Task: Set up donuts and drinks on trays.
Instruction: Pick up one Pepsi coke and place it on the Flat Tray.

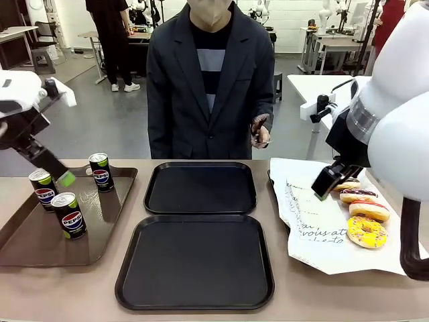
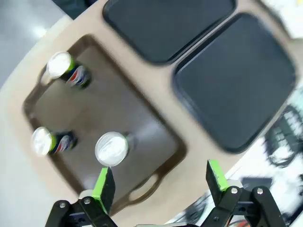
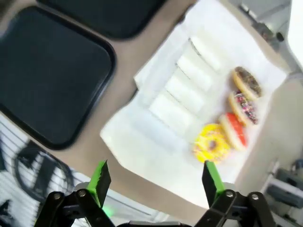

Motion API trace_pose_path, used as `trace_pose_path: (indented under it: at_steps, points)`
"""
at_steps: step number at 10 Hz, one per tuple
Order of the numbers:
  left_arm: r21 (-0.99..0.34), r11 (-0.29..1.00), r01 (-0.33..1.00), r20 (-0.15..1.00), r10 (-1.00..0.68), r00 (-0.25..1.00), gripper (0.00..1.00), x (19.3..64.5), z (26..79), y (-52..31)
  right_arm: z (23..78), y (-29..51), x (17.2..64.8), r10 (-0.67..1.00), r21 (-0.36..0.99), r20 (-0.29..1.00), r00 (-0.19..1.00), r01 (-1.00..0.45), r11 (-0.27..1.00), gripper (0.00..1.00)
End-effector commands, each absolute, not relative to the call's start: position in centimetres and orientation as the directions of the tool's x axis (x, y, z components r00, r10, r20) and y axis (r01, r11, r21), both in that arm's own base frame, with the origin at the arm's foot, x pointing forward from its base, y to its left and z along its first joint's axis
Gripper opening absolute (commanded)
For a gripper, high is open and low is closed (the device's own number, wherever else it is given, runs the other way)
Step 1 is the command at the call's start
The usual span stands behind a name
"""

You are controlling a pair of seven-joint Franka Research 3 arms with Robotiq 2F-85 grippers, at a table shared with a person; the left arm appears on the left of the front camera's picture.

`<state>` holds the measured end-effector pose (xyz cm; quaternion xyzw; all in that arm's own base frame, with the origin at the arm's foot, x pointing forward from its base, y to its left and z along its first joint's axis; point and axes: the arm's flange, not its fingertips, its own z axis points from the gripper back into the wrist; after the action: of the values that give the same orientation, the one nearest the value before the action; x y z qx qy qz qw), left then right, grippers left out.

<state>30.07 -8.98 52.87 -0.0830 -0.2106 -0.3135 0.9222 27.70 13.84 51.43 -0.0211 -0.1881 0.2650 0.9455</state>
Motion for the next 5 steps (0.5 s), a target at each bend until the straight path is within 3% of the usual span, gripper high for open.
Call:
trace_pose_path:
  at_steps: [1,2,3,5]
  points:
    - [-0.653,0.569,0.5,0.604,-0.007,0.797,1.0,30.8,53.2,-3.5,49.3,5.7,28.8,0.141,0.396,0.45,0.882,-0.338,0.854,1.0]
    - [-0.834,0.373,0.407,0.504,0.216,0.836,1.0,31.2,52.6,-0.3,47.8,1.0,28.8,-0.035,0.565,0.438,0.898,-0.245,0.788,1.0]
    - [-0.897,0.26,0.358,0.432,0.335,0.838,1.0,31.4,52.2,2.2,47.0,-2.6,28.4,-0.143,0.666,0.435,0.889,-0.211,0.716,1.0]
    - [-0.95,0.187,0.251,0.309,0.439,0.843,1.0,31.7,51.4,6.8,45.4,-9.4,26.1,-0.313,0.825,0.384,0.869,-0.17,0.539,1.0]
